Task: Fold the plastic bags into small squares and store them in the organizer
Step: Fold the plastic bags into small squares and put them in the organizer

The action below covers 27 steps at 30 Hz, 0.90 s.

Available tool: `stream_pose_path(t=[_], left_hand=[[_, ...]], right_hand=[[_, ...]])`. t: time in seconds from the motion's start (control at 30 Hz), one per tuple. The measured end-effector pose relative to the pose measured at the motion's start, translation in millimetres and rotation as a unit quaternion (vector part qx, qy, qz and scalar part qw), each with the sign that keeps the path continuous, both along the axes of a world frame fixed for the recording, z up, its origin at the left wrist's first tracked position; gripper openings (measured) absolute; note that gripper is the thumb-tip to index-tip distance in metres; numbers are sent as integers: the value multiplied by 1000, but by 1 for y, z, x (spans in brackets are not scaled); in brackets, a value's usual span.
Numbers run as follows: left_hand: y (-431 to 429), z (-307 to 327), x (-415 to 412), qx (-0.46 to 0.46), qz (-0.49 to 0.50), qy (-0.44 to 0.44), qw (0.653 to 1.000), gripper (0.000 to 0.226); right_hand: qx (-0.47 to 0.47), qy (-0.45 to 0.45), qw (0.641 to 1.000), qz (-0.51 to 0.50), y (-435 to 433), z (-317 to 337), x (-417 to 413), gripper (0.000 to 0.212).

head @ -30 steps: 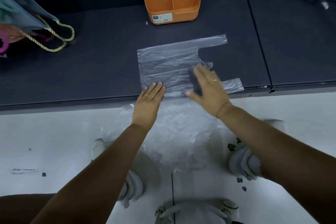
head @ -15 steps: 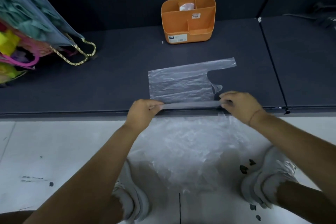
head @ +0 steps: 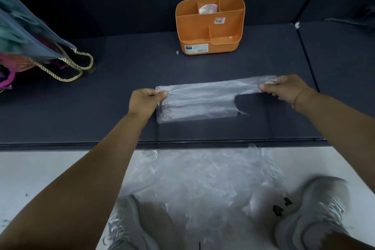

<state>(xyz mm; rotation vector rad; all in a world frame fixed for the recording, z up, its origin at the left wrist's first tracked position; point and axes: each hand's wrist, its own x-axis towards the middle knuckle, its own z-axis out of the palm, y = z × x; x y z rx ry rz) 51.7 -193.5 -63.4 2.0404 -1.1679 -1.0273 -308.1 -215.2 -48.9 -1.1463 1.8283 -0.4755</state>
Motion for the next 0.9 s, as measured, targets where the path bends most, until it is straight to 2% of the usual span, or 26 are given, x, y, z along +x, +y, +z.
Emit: stream_pose_path(t=[0.07, 0.2, 0.23, 0.33, 0.4, 0.43, 0.5, 0.57, 0.63, 0.7, 0.77, 0.9], left_hand=[[-5, -10, -2, 4, -7, -37, 999, 25], [-6, -18, -7, -33, -4, -100, 994, 23], [-5, -19, -8, -50, 1, -143, 988, 22], [5, -20, -17, -127, -14, -328, 936, 30], [16, -24, -35, -233, -98, -355, 900, 30], [20, -29, -44, -256, -153, -358, 885, 36], [24, -36, -60, -220, -234, -350, 880, 48], [24, -38, -65, -156, -256, -351, 887, 53], [25, -44, -60, -87, -273, -375, 881, 63], [27, -48, -52, -57, -284, -389, 875, 81], [26, -49, -45, -35, -292, -393, 871, 91], [27, -47, -29, -8, -285, -406, 868, 91]], right_hand=[[-6, 21, 999, -26, -4, -9, 2, 40], [-24, 87, 995, -53, -6, -14, 11, 28], [-28, 116, 991, -54, -5, -13, 15, 26], [-89, 227, 966, -85, 4, -8, 34, 40], [-194, 302, 932, -48, 12, -5, 65, 41], [-247, 306, 920, 0, 16, -6, 87, 41], [-307, 246, 911, 126, 19, -11, 135, 45], [-269, 195, 907, 260, 20, -18, 174, 51], [-201, 213, 897, 330, 20, -33, 187, 56], [-147, 264, 886, 353, 22, -46, 173, 66], [-140, 330, 861, 362, 27, -57, 146, 74], [-128, 372, 860, 325, 29, -59, 92, 81]])
